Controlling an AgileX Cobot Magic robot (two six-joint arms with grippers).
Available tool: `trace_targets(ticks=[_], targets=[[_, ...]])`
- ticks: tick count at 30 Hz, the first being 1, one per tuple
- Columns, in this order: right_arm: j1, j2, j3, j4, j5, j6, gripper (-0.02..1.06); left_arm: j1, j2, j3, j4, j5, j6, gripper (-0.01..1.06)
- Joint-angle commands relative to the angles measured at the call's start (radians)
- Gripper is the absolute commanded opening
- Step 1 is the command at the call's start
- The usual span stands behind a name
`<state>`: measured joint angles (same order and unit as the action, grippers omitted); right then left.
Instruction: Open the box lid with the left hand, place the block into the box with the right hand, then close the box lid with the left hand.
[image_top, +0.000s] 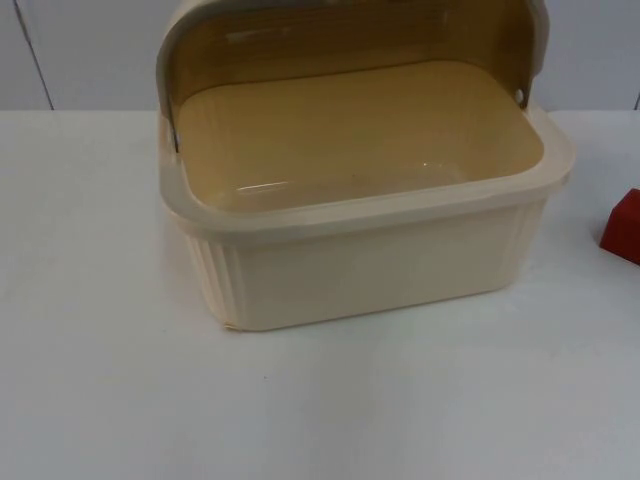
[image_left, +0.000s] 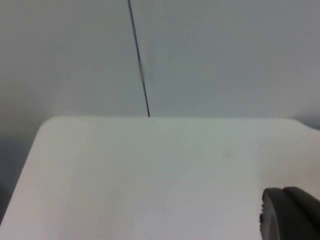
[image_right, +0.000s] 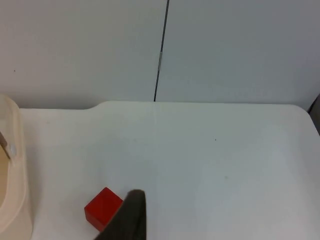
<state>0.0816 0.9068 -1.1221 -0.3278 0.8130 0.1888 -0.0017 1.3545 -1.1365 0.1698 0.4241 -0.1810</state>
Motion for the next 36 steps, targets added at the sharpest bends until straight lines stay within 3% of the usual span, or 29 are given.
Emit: trace_targets(ticks=[1, 4, 5, 6, 10, 18, 22, 25, 30, 36], targets=[[0.001, -0.003, 0.002, 0.000, -0.016, 0.006, 1.04, -0.005, 0.006, 0.003, -0.022, 0.025, -0.008, 0.05], [0.001, -0.003, 0.002, 0.001, -0.016, 0.006, 1.04, -0.005, 0.006, 0.003, -0.063, 0.050, -0.008, 0.26], [0.001, -0.003, 0.002, 0.001, -0.016, 0.006, 1.04, -0.005, 0.006, 0.003, -0.063, 0.050, -0.008, 0.26], [0.001, -0.003, 0.002, 0.001, -0.016, 0.006, 1.04, -0.005, 0.006, 0.003, -0.071, 0.057, -0.008, 0.36], [0.001, -0.003, 0.002, 0.014, -0.016, 0.006, 1.04, -0.010, 0.006, 0.003, -0.065, 0.060, -0.008, 1.04], [0.001, -0.003, 0.002, 0.020, -0.016, 0.006, 1.04, -0.010, -0.001, 0.003, -0.058, 0.068, 0.048, 1.05], [0.001, -0.003, 0.002, 0.020, -0.016, 0.006, 1.04, -0.010, -0.010, 0.003, -0.132, 0.077, 0.122, 1.05], [0.001, -0.003, 0.002, 0.020, -0.019, 0.006, 1.04, -0.010, -0.012, 0.003, -0.310, 0.093, 0.303, 1.05], [0.001, 0.013, 0.002, 0.020, -0.041, 0.006, 1.04, -0.010, -0.014, 0.003, -0.484, 0.105, 0.458, 1.05], [0.001, 0.112, 0.002, 0.018, -0.079, 0.006, 1.04, -0.010, -0.022, 0.003, -0.527, 0.102, 0.479, 1.05]])
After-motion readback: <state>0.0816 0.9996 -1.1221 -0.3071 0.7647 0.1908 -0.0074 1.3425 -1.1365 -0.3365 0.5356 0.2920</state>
